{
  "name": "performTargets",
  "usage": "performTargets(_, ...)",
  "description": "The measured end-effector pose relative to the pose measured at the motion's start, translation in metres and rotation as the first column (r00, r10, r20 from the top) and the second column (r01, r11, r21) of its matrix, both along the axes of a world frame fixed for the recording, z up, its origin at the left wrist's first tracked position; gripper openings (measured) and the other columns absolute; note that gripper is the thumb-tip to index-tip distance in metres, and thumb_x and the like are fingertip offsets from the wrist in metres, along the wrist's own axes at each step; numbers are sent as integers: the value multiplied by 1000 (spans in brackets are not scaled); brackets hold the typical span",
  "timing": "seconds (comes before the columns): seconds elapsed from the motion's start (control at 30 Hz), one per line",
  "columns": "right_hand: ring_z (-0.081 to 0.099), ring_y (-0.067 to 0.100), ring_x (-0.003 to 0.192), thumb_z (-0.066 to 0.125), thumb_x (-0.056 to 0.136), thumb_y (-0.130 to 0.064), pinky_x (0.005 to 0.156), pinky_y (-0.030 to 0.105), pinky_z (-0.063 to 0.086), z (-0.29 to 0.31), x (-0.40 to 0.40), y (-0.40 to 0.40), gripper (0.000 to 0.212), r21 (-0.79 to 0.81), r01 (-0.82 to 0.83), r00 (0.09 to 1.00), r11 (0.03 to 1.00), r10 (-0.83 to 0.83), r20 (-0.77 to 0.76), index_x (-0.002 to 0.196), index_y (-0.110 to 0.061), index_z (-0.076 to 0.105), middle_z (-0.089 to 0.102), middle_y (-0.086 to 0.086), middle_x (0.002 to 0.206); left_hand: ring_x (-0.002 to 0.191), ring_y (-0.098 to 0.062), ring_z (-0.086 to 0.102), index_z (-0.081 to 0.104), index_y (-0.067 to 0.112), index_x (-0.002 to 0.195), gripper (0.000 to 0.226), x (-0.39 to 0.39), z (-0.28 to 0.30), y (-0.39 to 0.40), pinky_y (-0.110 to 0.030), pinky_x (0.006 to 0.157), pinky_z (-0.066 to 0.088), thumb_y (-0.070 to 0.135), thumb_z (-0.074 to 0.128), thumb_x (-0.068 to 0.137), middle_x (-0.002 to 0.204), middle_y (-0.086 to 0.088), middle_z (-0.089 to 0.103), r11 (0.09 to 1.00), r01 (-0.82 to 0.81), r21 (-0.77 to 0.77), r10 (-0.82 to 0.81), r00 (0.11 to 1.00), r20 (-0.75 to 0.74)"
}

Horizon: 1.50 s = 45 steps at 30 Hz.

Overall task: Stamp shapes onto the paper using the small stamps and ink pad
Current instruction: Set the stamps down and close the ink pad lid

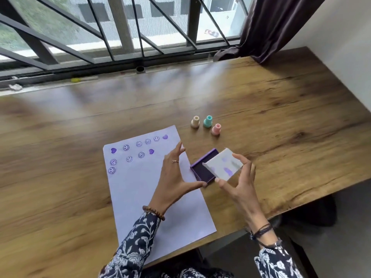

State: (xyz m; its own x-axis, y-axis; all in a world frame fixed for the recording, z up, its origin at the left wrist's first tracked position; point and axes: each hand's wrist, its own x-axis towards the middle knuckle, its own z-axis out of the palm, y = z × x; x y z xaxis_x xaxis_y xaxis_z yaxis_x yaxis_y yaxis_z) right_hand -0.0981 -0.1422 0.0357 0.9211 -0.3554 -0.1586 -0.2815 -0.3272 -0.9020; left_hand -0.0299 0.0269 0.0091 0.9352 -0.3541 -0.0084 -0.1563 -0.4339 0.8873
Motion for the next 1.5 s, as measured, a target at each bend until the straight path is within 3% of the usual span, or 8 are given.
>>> performTargets(0.1,27,9,118,79,57,-34,102,40,34,-22,1,4,82,-218,-11,999,976,19,36,125,-28,35,32,2,129,117,6,30,-1,39,139,122,-5,-10,-1,-39,110,24,54,82,51,132,-1,47,998,-2,59,-2,998,70)
performTargets(0.17,26,8,119,82,60,-27,106,42,29,-34,5,5,83,-328,-24,998,944,43,50,128,-20,36,32,5,133,120,2,33,-3,40,139,121,-7,-15,-5,-43,113,16,50,82,53,129,-2,50,997,-5,76,-2,996,90)
performTargets(0.23,29,14,124,82,61,-30,107,36,23,-40,8,5,83,-365,-40,997,930,60,42,129,-20,36,34,6,134,125,-11,39,-3,41,138,119,-8,-18,-9,-39,113,7,45,83,56,124,1,54,996,-25,86,16,995,103)
performTargets(0.33,28,20,130,80,62,-36,106,29,16,-43,9,5,82,-383,-45,997,923,63,36,129,-20,36,34,7,138,125,-13,40,-2,40,137,113,-9,-21,-12,-34,112,1,41,81,60,120,2,57,995,-54,84,43,991,127)
performTargets(0.63,24,21,136,75,66,-46,114,50,15,-42,11,11,80,-434,-50,999,899,55,-2,131,-20,36,33,5,145,122,-13,44,6,28,143,108,-11,-25,-12,-28,112,-6,32,78,61,115,5,60,995,-69,78,57,987,151)
performTargets(0.83,19,16,140,74,66,-46,117,43,1,-42,13,16,89,-415,-42,999,909,36,-22,139,-22,28,30,1,147,120,-10,47,12,22,144,106,-9,-27,-11,-15,109,-13,32,76,60,110,9,60,995,-71,64,62,989,133)
performTargets(1.17,19,23,134,74,65,-46,113,48,20,-36,16,15,102,-399,-57,987,915,-10,-163,144,-16,18,25,6,147,121,-11,46,10,27,142,104,-10,-24,-10,-33,114,-2,36,78,63,116,5,62,993,-70,91,55,986,156)
performTargets(1.5,29,26,129,70,61,-61,109,46,26,-28,19,12,104,-551,-124,966,825,-27,-258,143,-20,21,32,5,141,124,-10,43,22,20,142,95,-10,-24,-9,-30,114,-5,34,78,67,123,8,58,991,-51,121,27,981,193)
